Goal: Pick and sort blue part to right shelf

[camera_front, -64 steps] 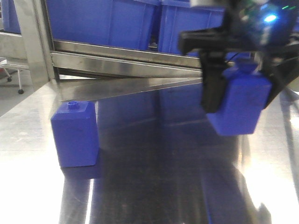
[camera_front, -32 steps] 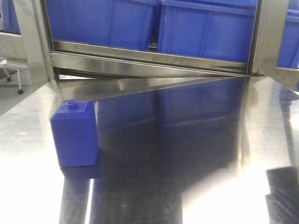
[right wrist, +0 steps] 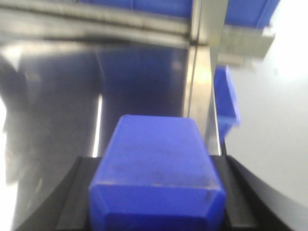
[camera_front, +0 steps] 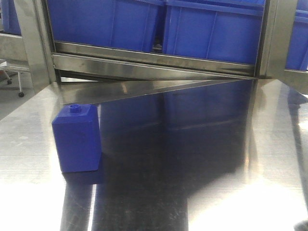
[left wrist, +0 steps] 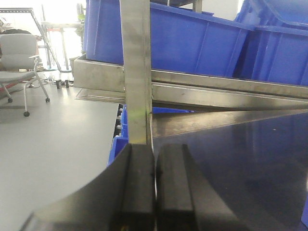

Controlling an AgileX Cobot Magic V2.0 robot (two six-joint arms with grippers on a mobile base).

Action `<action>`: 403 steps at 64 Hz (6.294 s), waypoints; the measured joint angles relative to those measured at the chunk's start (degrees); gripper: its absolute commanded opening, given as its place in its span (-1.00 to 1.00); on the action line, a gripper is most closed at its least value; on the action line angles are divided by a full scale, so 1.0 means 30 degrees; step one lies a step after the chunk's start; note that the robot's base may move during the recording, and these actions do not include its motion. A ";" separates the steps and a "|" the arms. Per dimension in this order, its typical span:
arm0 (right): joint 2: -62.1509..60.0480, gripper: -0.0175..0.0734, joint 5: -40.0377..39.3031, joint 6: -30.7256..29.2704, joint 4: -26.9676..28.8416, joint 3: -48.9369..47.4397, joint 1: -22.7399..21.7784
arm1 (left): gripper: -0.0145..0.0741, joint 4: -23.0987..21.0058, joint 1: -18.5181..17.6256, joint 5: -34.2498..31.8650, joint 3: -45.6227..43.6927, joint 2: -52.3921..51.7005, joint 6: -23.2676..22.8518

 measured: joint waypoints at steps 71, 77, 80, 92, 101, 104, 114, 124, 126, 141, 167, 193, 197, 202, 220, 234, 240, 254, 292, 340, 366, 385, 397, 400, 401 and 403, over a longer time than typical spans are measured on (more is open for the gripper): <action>-0.7002 0.30 0.1242 -0.0088 -0.0581 0.1617 0.0000 | -0.39 0.0000 0.0000 0.0000 0.0000 0.0000 0.0000; -0.7002 0.30 0.1242 -0.0088 -0.0581 0.1617 0.0000 | -0.39 0.0000 0.0000 0.0000 0.0000 0.0000 0.0000; -0.7002 0.30 0.1242 -0.0088 -0.0581 0.1617 0.0000 | -0.39 0.0000 0.0000 0.0000 0.0000 0.0000 0.0000; -0.7002 0.30 0.1242 -0.0088 -0.0610 0.1617 0.0000 | -0.39 0.0000 0.0000 0.0000 0.0000 0.0000 0.0000; -0.7002 0.30 0.1242 -0.0088 -0.0610 0.1617 0.0000 | -0.39 0.0000 0.0000 0.0000 0.0000 0.0000 0.0000; -0.7002 0.30 0.1242 -0.0088 -0.0610 0.1617 0.0000 | -0.39 0.0000 0.0000 0.0000 0.0000 0.0000 0.0000; -0.7002 0.30 0.1242 -0.0088 -0.0610 0.1617 0.0000 | -0.39 0.0000 0.0000 -0.0036 0.0000 0.0000 0.0000; -0.7002 0.30 0.1242 -0.0088 -0.0610 0.1617 0.0000 | -0.39 0.0000 0.0000 -0.0061 0.0000 0.0000 0.0000; -0.7002 0.30 0.1242 -0.0088 -0.0610 0.1617 0.0000 | -0.39 0.0000 0.0000 -0.0061 0.0000 0.0000 0.0000; -0.7002 0.30 0.1242 -0.0088 -0.0623 0.1617 0.0000 | -0.39 0.0000 -0.0827 0.3364 -0.2917 0.0835 0.0000; -0.7002 0.30 0.1242 -0.0088 -0.0623 0.1617 0.0000 | 0.02 0.0134 -0.3981 0.5130 -0.6435 0.7650 0.0000; -0.7002 0.30 0.1242 -0.0088 -0.0653 0.1617 0.0000 | 0.91 0.0178 -0.7862 0.6014 -1.1320 1.5437 -0.1101; -0.7002 0.30 0.1242 -0.0088 -0.0653 0.1617 0.0000 | 0.91 0.0178 -0.8222 0.7176 -1.2627 1.6806 -0.2337; -0.7002 0.30 0.1242 -0.0088 -0.0653 0.1617 0.0000 | 0.91 0.0178 -0.8555 0.9078 -1.4231 1.8678 -0.4667; -0.7002 0.30 0.1242 -0.0088 -0.0653 0.1617 0.0000 | 0.91 0.0266 -0.9524 1.6620 -2.0815 2.5066 -1.0795; -0.7002 0.30 0.1242 -0.0088 -0.0653 0.1617 0.0000 | 0.91 0.0313 -0.9911 2.1172 -2.4728 2.8894 -1.1736; -0.7002 0.30 0.1242 -0.0088 -0.0653 0.1617 0.0000 | 0.91 0.0623 -1.0072 2.2157 -2.5874 3.0103 -1.2779; -0.7002 0.30 0.1242 -0.0088 -0.0653 0.1617 0.0000 | 0.91 0.1325 -1.0558 2.2397 -2.7087 3.2078 -1.4295; -0.7002 0.30 0.1242 -0.0088 -0.0653 0.1617 0.0000 | 0.91 0.1325 -1.0885 2.2407 -2.5484 3.3288 -1.5219; -0.7002 0.30 0.1242 -0.0088 -0.0653 0.1617 0.0000 | 0.88 0.1325 -1.1043 2.0954 -2.5260 3.3637 -1.5356; -0.7002 0.30 0.1242 -0.0088 -0.0653 0.1617 0.0000 | 0.19 0.1325 -1.1075 2.0954 -2.5260 3.3637 -1.5356; -0.7002 0.30 0.1242 -0.0088 -0.0653 0.1617 0.0000 | 0.11 0.1325 -1.1075 2.0939 -2.5260 3.3637 -1.5356; -0.7002 0.30 0.1242 -0.0088 -0.0653 0.1617 0.0000 | 0.11 0.1325 -1.1075 2.0814 -2.5144 3.3141 -1.4944; -0.7002 0.30 0.1242 -0.0088 -0.0653 0.1617 0.0000 | 0.11 0.1101 -1.1075 2.0579 -2.5012 3.2790 -1.4209; -0.7002 0.30 0.1242 -0.0088 -0.0653 0.1617 0.0000 | 0.11 0.1005 -1.1075 2.0491 -2.4977 3.2587 -1.3877; -0.7002 0.30 0.1242 -0.0088 -0.0653 0.1617 0.0000 | 0.11 0.0700 -1.1075 2.0211 -2.4810 3.2212 -1.2889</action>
